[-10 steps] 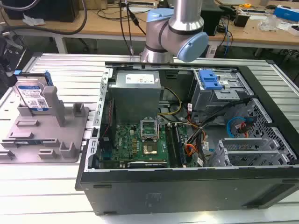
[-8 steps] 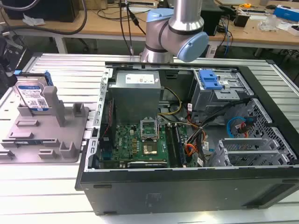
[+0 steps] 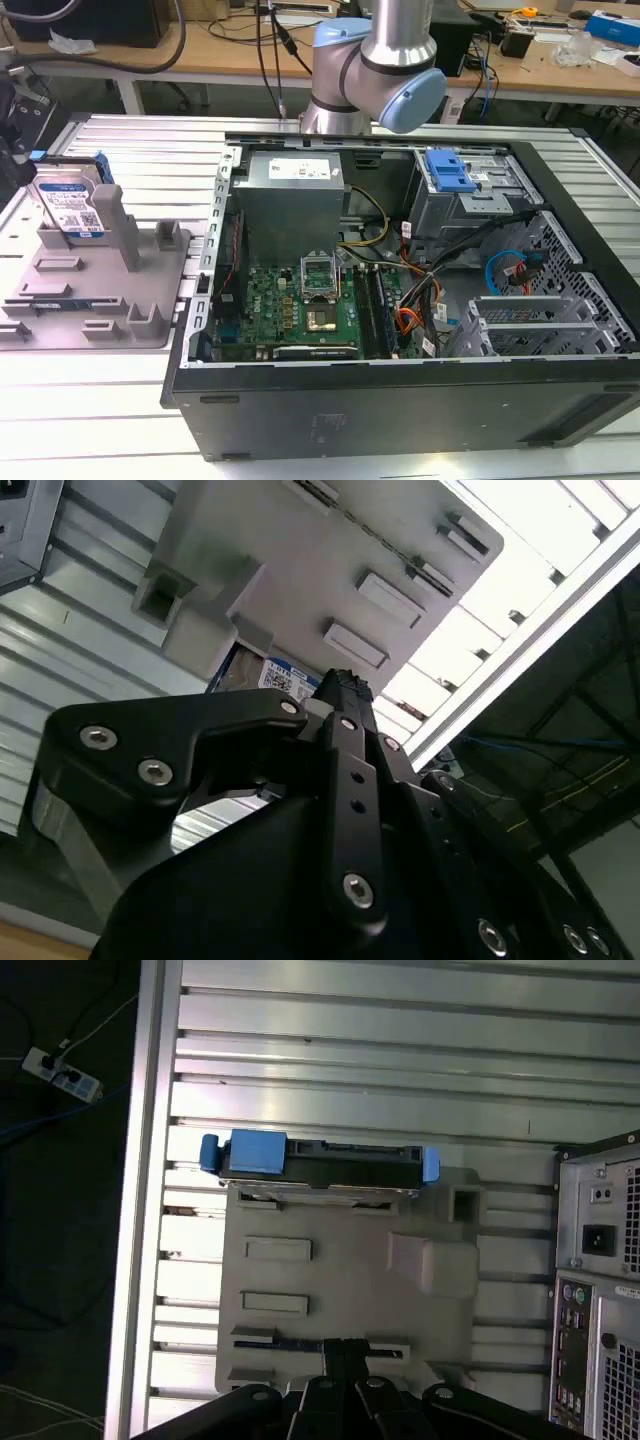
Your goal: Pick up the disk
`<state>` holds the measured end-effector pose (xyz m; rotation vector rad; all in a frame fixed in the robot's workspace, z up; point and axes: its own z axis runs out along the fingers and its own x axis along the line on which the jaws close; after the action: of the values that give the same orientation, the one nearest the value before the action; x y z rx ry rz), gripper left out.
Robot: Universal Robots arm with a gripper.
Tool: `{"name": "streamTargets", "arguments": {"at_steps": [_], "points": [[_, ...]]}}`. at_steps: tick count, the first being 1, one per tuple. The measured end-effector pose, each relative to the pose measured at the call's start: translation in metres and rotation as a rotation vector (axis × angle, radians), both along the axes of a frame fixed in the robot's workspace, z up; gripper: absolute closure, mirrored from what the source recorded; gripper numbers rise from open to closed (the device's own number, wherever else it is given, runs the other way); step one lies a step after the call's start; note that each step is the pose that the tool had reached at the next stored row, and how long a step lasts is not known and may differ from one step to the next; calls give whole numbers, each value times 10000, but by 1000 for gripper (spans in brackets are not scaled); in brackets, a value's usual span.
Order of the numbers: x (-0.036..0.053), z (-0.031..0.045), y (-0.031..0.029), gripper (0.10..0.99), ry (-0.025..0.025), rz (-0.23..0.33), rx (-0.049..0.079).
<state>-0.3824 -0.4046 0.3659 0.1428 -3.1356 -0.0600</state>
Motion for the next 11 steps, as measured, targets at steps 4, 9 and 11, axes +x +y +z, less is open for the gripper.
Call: {"name": "streamTargets", "arguments": {"at_steps": [4, 9, 11], "points": [[0, -1, 0, 980, 1, 1051, 0], [0, -3, 0, 980, 1, 2152, -1], [0, -5, 0, 980, 0, 2833, -1]]}}
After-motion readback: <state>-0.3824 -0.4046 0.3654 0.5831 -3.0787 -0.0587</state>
